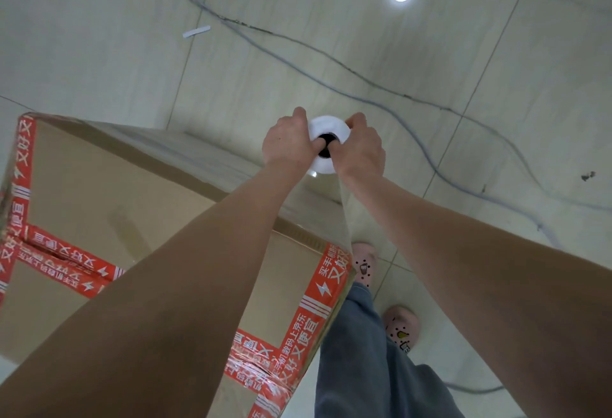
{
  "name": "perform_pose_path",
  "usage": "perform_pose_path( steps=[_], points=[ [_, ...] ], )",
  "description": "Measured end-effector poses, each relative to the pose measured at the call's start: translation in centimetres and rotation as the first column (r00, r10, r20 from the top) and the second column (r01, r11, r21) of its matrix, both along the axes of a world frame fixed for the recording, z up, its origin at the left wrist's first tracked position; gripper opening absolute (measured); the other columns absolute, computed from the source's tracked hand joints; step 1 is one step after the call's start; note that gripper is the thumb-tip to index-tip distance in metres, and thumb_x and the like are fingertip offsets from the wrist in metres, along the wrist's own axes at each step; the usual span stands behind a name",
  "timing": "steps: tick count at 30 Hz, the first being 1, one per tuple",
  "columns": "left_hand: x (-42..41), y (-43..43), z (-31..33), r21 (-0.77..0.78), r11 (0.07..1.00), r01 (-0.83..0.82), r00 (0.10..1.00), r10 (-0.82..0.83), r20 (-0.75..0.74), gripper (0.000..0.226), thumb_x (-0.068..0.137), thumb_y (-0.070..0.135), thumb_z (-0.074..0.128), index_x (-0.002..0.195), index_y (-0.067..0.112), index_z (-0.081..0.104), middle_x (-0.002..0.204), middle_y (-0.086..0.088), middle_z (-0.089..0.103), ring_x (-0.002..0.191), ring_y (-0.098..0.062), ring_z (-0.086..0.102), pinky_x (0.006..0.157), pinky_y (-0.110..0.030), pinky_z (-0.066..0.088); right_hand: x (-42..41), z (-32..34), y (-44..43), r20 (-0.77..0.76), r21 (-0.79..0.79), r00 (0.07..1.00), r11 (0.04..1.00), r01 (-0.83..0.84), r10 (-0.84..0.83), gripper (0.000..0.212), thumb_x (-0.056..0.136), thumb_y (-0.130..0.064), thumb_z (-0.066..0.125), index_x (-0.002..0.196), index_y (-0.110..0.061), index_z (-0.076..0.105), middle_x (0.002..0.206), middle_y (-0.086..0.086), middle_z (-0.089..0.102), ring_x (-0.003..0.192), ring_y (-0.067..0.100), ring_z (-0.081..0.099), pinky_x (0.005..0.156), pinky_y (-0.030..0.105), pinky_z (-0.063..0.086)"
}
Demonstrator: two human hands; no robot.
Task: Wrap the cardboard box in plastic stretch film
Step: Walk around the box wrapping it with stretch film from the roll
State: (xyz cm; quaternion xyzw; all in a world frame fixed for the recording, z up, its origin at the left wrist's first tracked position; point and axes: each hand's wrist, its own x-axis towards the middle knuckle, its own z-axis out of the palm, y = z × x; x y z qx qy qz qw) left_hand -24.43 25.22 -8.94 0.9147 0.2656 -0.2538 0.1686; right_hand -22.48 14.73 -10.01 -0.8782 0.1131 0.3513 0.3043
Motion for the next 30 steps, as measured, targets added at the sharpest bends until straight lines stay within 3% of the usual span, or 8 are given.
perform_pose_path(
  steps=[6, 8, 11, 17, 22, 26, 28, 30],
  points=[
    [-1.5, 1.9, -0.1, -0.03, 0.983, -0.18, 0.982, 0.178, -0.067, 0.036, 0.086, 0.044, 0.058, 0.093, 0.01, 0.048, 0.092, -0.006, 0.057, 0.078, -0.023, 0.052, 0.063, -0.03, 0.035, 2.6, 0.2, 2.9, 0.071, -0.035, 0.886, 0.889, -0.457, 0.458, 0.041, 0.09, -0.017, 0.044, 0.13, -0.026, 0.05, 0.122, 0.004, 0.056, 0.111, 0.026, 0.054, 0.078, 0.031, 0.038],
    [-1.3, 2.4, -0.1, -0.037, 0.982, -0.186, 0.982, 0.184, -0.03, 0.042, 0.088, 0.042, 0.058, 0.109, 0.007, 0.047, 0.104, -0.009, 0.056, 0.088, -0.025, 0.056, 0.064, -0.032, 0.035, 2.6, 0.2, 3.3, 0.067, 0.009, 0.924, 0.926, -0.378, 0.377, 0.045, 0.091, -0.02, 0.05, 0.135, -0.025, 0.044, 0.129, 0.004, 0.05, 0.116, 0.026, 0.052, 0.087, 0.033, 0.039],
    [-0.1, 3.3, 0.1, -0.029, 0.998, -0.054, 0.998, 0.056, 0.039, 0.047, 0.088, 0.025, 0.059, 0.129, 0.011, 0.04, 0.119, -0.011, 0.048, 0.097, -0.029, 0.056, 0.065, -0.033, 0.037, 2.0, -0.1, 3.6, 0.002, 0.009, 0.991, 0.991, -0.137, 0.137, 0.044, 0.087, -0.03, 0.061, 0.125, -0.017, 0.044, 0.121, 0.007, 0.054, 0.107, 0.028, 0.057, 0.078, 0.032, 0.041],
    [1.2, 3.7, 0.0, 0.025, 0.987, 0.156, 0.987, -0.157, 0.035, 0.039, 0.087, 0.01, 0.051, 0.126, 0.016, 0.049, 0.115, -0.01, 0.05, 0.097, -0.031, 0.056, 0.063, -0.034, 0.037, 2.5, -0.6, 4.5, 0.063, -0.016, 0.964, 0.966, -0.258, 0.258, 0.018, 0.086, -0.02, 0.053, 0.103, -0.019, 0.046, 0.103, 0.008, 0.059, 0.089, 0.027, 0.056, 0.066, 0.032, 0.034],
    [1.8, 5.9, 0.2, -0.005, 1.0, -0.02, 0.999, 0.019, -0.045, 0.029, 0.087, 0.018, 0.056, 0.114, 0.009, 0.05, 0.106, -0.014, 0.055, 0.093, -0.035, 0.058, 0.065, -0.034, 0.036, 4.4, -0.2, 6.8, 0.107, -0.061, 0.84, 0.847, -0.529, 0.532, 0.031, 0.089, -0.021, 0.047, 0.12, -0.026, 0.054, 0.107, 0.006, 0.059, 0.098, 0.028, 0.058, 0.069, 0.03, 0.034],
    [0.9, 7.7, -0.3, -0.033, 0.977, -0.211, 0.976, 0.208, -0.063, 0.027, 0.087, 0.023, 0.056, 0.108, 0.007, 0.049, 0.102, -0.014, 0.06, 0.093, -0.033, 0.058, 0.064, -0.033, 0.038, 5.4, 0.6, 9.3, 0.145, -0.066, 0.673, 0.686, -0.725, 0.725, 0.029, 0.09, -0.018, 0.045, 0.114, -0.023, 0.059, 0.107, 0.004, 0.06, 0.099, 0.026, 0.059, 0.069, 0.03, 0.034],
    [0.4, 8.5, -0.4, -0.032, 0.953, -0.301, 0.953, 0.3, -0.045, 0.027, 0.086, 0.024, 0.057, 0.106, 0.007, 0.049, 0.103, -0.015, 0.061, 0.092, -0.034, 0.058, 0.064, -0.034, 0.038, 5.2, 0.9, 10.0, 0.135, -0.012, 0.683, 0.69, -0.723, 0.718, 0.037, 0.091, -0.015, 0.046, 0.127, -0.023, 0.052, 0.117, 0.004, 0.056, 0.109, 0.025, 0.055, 0.077, 0.03, 0.035],
    [0.2, 9.1, -0.3, -0.027, 0.94, -0.341, 0.94, 0.34, -0.034, 0.029, 0.087, 0.026, 0.057, 0.107, 0.006, 0.049, 0.105, -0.016, 0.06, 0.093, -0.035, 0.058, 0.064, -0.034, 0.038, 4.8, 1.1, 10.6, 0.095, 0.03, 0.776, 0.777, -0.629, 0.624, 0.046, 0.091, -0.016, 0.052, 0.135, -0.021, 0.042, 0.128, 0.004, 0.05, 0.113, 0.025, 0.054, 0.084, 0.032, 0.039]
  ],
)
